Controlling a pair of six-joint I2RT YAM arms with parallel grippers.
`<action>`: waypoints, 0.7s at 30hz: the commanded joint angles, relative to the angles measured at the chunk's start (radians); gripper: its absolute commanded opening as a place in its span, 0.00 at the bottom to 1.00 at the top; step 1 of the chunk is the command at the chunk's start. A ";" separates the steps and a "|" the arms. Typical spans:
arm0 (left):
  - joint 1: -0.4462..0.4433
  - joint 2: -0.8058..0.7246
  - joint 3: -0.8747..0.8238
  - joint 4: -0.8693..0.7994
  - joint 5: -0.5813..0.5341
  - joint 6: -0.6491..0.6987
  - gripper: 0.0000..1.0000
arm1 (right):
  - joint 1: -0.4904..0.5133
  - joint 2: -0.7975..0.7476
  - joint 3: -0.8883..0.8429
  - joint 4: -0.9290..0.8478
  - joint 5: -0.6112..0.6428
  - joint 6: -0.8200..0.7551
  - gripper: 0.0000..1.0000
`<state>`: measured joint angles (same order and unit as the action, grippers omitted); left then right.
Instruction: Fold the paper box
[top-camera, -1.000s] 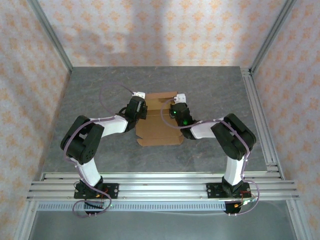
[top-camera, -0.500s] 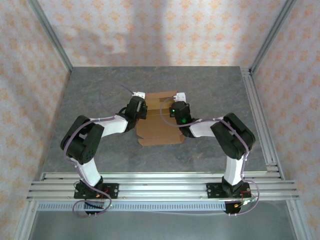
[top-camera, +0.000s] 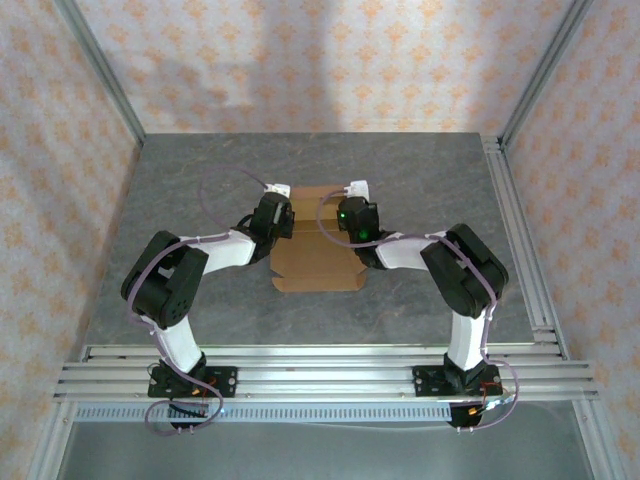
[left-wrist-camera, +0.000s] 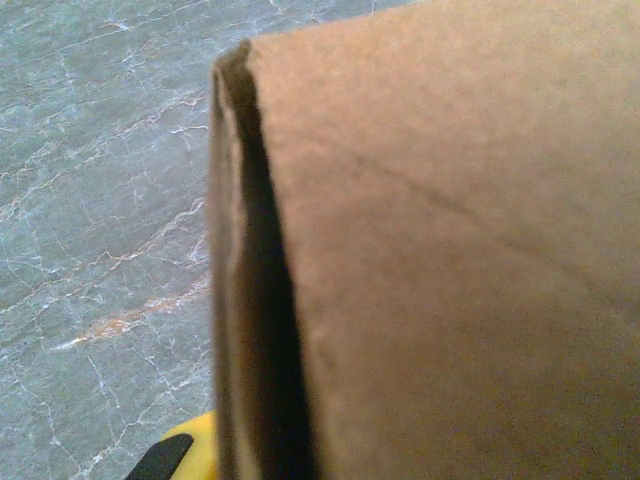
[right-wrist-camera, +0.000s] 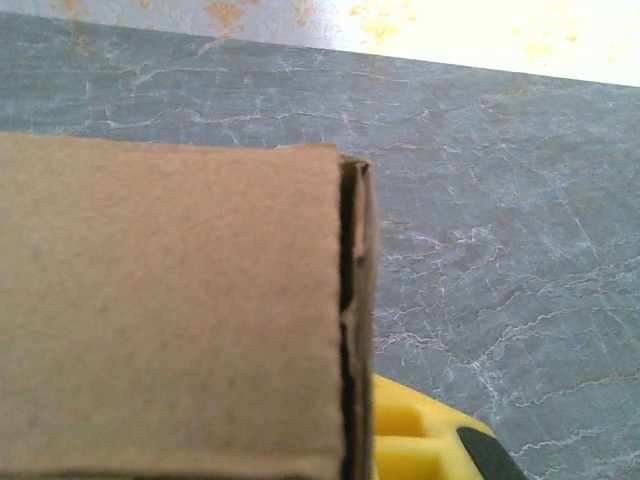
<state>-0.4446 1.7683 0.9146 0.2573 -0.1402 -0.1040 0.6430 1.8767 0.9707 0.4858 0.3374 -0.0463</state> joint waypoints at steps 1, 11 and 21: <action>-0.012 0.045 -0.021 -0.117 0.034 0.021 0.00 | 0.012 0.010 0.025 -0.033 0.004 -0.024 0.00; -0.012 0.046 -0.020 -0.116 0.035 0.015 0.00 | 0.017 0.001 0.013 -0.046 0.003 -0.040 0.26; -0.012 0.045 -0.020 -0.118 0.033 0.017 0.00 | 0.018 -0.002 -0.024 -0.066 0.024 0.004 0.19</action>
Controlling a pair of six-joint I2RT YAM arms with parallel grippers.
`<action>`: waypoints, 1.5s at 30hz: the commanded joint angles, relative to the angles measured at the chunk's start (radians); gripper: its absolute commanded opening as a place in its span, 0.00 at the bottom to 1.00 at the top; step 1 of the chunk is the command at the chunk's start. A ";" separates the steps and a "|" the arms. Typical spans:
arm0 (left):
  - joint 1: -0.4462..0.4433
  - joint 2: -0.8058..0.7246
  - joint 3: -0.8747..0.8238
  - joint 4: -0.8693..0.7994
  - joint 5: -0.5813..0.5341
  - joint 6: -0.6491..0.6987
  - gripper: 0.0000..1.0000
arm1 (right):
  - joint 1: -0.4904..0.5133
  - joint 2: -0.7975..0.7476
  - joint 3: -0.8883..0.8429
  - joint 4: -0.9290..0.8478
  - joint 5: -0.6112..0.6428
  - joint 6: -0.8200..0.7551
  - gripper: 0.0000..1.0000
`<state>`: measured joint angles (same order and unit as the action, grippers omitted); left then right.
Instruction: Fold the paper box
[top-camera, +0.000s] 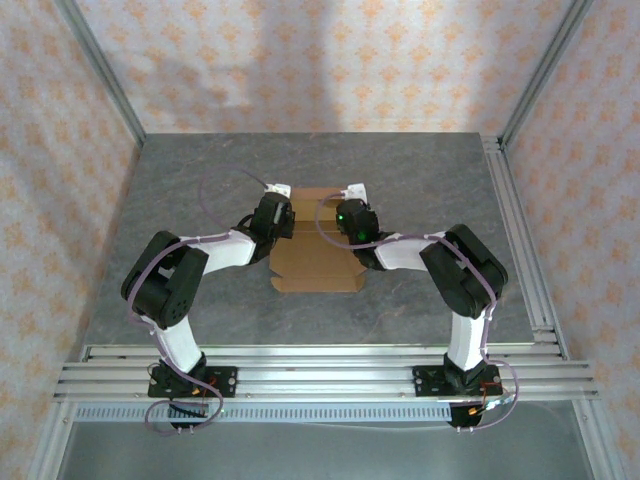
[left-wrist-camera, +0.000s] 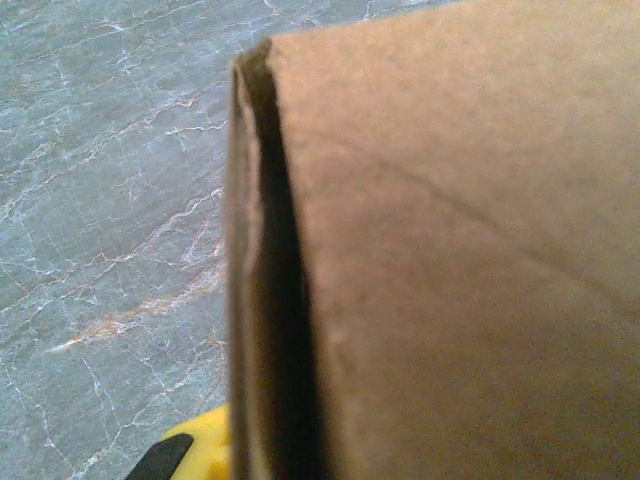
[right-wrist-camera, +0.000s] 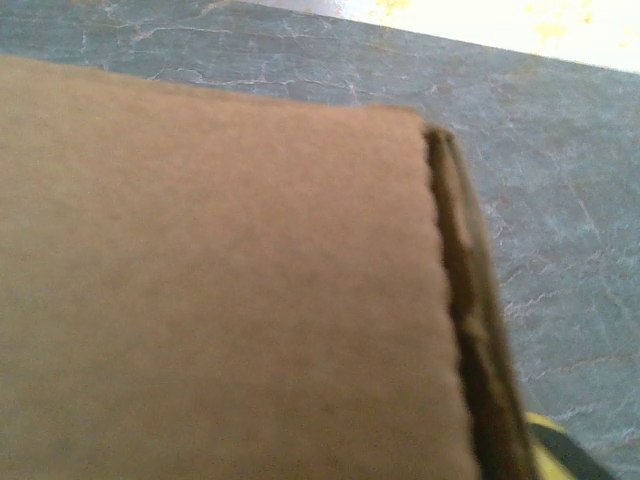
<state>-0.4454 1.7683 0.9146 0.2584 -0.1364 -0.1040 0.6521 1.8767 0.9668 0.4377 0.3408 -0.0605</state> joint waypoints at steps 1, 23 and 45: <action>-0.011 0.045 -0.021 -0.119 0.030 0.017 0.00 | 0.009 -0.004 -0.020 -0.017 0.027 0.015 0.12; -0.012 0.025 -0.021 -0.134 0.033 0.002 0.00 | 0.005 -0.051 -0.076 0.032 -0.043 0.081 0.50; -0.021 -0.001 0.032 -0.239 0.036 -0.069 0.00 | -0.095 -0.261 -0.363 0.305 -0.324 0.094 0.80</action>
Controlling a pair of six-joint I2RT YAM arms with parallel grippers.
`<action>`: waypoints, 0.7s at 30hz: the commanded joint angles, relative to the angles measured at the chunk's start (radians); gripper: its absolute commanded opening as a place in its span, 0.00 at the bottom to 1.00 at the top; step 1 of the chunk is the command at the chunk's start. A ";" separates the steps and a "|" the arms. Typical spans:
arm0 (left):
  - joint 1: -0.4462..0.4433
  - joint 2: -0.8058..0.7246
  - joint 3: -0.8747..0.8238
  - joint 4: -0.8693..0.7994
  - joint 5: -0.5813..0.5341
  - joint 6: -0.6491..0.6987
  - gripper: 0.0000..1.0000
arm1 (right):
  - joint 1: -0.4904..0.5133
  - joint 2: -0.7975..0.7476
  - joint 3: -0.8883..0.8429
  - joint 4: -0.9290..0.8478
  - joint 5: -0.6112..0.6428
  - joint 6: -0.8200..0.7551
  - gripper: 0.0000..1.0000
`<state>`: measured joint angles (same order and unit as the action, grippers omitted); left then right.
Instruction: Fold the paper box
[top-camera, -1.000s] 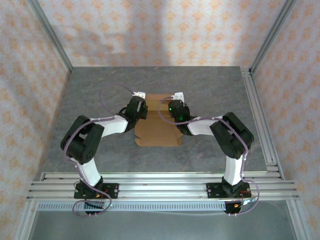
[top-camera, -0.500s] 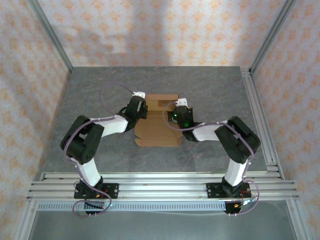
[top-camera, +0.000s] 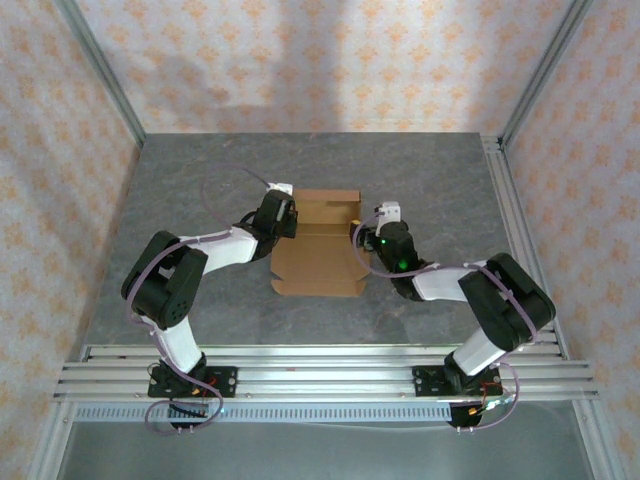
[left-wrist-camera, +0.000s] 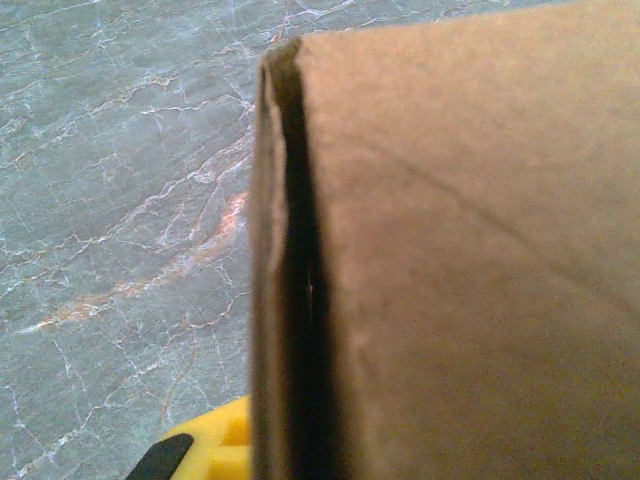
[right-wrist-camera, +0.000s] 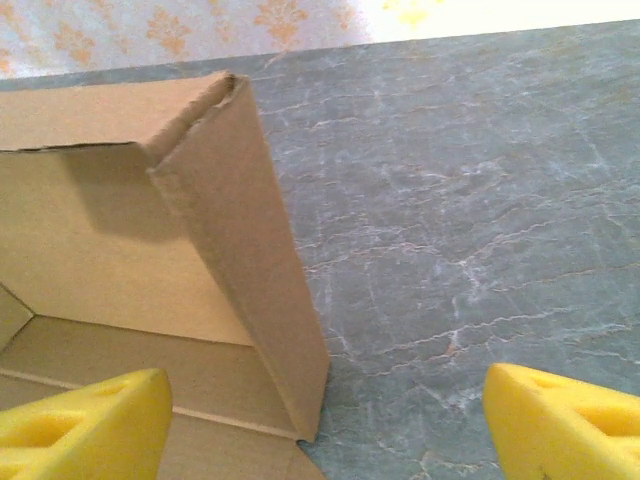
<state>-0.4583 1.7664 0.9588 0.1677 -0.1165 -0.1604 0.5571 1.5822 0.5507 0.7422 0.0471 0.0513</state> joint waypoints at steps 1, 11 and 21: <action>-0.009 -0.001 -0.014 -0.147 0.018 -0.016 0.00 | 0.004 0.058 0.072 -0.004 -0.011 -0.020 0.80; -0.009 0.005 0.020 -0.195 0.064 -0.022 0.00 | 0.063 0.224 0.214 -0.101 0.222 -0.052 0.63; -0.009 0.010 0.027 -0.210 0.052 -0.019 0.00 | 0.069 0.272 0.222 -0.148 0.256 -0.038 0.55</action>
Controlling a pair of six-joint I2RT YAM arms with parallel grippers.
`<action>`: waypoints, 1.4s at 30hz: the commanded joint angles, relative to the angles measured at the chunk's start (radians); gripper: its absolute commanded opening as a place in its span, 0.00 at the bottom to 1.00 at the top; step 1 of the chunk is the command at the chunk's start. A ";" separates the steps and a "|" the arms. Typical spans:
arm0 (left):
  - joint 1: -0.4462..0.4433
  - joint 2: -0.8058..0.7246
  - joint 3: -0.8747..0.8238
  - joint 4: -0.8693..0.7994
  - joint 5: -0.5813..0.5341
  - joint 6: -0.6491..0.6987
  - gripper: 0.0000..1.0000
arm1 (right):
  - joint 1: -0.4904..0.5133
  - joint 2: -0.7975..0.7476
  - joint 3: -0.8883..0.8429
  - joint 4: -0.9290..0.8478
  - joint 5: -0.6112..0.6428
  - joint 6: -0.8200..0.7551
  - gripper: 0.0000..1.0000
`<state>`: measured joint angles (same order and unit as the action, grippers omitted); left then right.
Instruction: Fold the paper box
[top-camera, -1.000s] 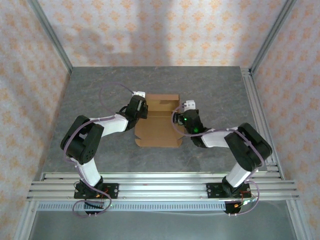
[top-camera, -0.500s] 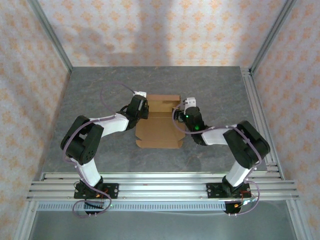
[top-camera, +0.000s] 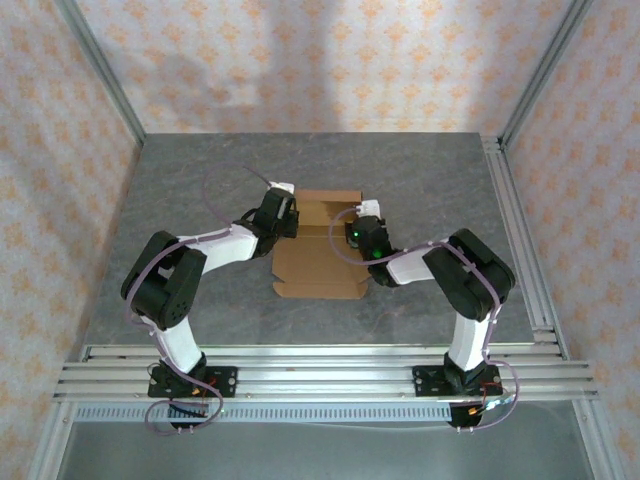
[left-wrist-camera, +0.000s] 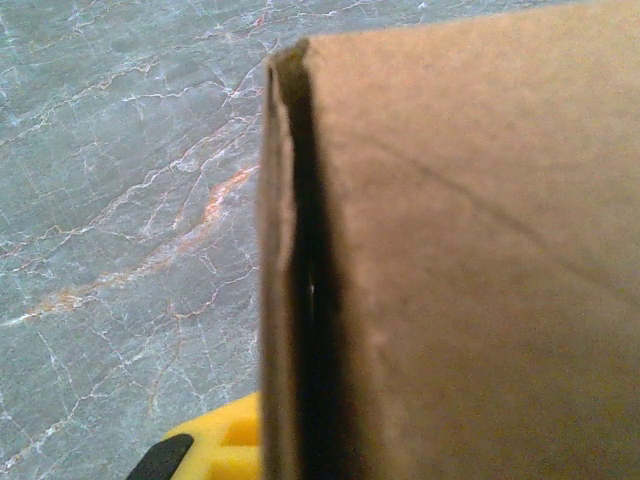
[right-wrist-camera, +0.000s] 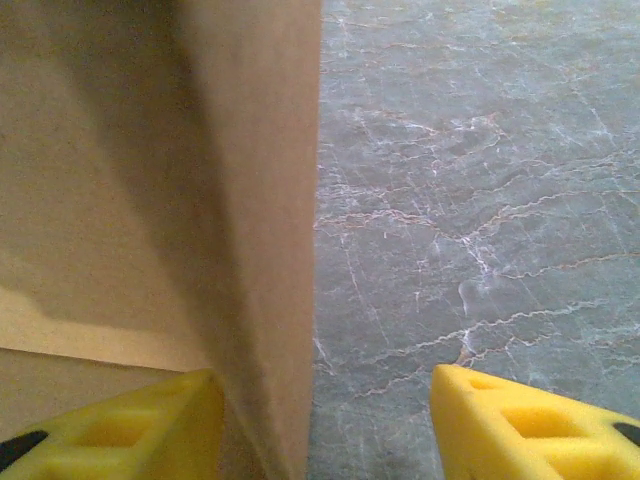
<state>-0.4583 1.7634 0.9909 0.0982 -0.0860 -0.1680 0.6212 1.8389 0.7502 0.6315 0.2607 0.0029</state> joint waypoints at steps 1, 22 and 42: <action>-0.009 0.014 -0.005 -0.141 0.022 -0.010 0.00 | 0.006 0.016 0.023 -0.046 0.050 0.010 0.52; -0.009 0.014 0.009 -0.168 0.020 -0.036 0.00 | 0.035 0.022 0.050 -0.070 0.069 0.000 0.00; -0.011 -0.015 -0.016 -0.142 -0.005 -0.067 0.13 | -0.073 -0.339 -0.191 0.008 -0.096 0.038 0.88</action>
<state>-0.4633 1.7618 1.0126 0.0452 -0.0856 -0.2153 0.5735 1.5440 0.5884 0.6292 0.1833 0.0078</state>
